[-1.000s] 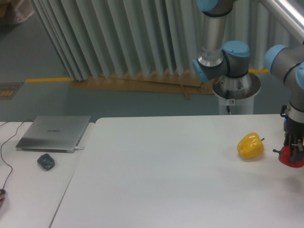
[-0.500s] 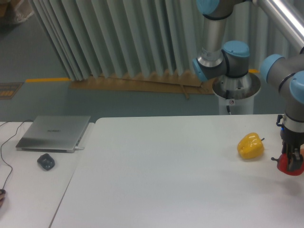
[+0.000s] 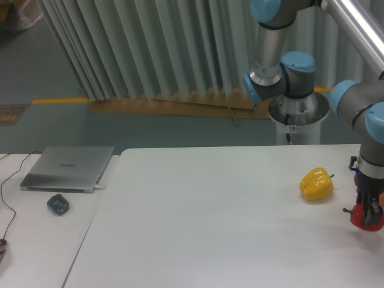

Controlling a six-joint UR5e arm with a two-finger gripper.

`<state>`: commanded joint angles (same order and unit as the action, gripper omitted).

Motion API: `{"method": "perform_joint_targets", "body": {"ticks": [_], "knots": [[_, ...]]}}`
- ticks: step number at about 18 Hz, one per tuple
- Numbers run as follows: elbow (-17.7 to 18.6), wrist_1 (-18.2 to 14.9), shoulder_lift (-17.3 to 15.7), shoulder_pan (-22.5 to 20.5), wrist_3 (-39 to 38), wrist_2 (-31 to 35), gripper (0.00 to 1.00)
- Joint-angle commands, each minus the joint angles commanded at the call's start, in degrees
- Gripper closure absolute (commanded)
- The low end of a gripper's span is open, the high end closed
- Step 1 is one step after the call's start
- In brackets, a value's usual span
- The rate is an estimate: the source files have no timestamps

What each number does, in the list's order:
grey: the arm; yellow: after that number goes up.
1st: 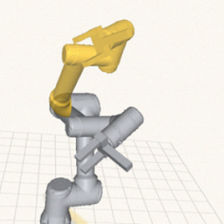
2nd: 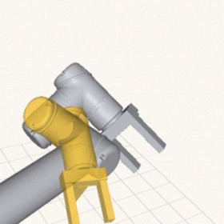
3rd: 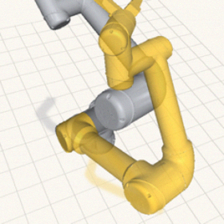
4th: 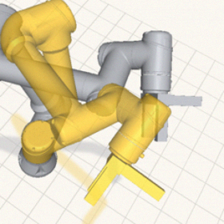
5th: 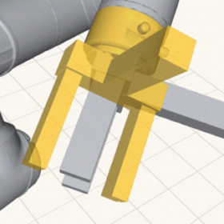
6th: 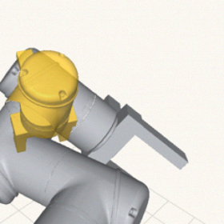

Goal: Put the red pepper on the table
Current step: 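Carry the red bell pepper in the gripper beside the yellow pepper, then lower the red bell pepper onto the table and open the gripper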

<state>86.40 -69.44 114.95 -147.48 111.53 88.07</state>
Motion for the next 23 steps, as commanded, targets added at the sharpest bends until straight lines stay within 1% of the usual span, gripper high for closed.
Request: {"method": "perform_joint_targets", "body": {"ticks": [4,12,13,14,15,16,17,23], "knots": [[0.00,1.15,0.71,-0.09,-0.09,0.00,0.59],[-0.17,1.06,0.45,-0.09,0.00,0.09,0.59],[-0.09,1.06,0.36,-0.09,0.00,0.09,0.54],[-0.09,1.06,0.27,-0.09,0.17,0.09,0.36],[-0.09,1.06,0.18,-0.09,0.00,0.09,0.30],[0.00,1.15,0.18,-0.17,0.35,0.09,0.09],[0.17,1.24,0.18,-0.18,0.70,0.09,0.00],[0.35,1.50,-0.08,-0.18,0.70,0.09,0.00]]}}
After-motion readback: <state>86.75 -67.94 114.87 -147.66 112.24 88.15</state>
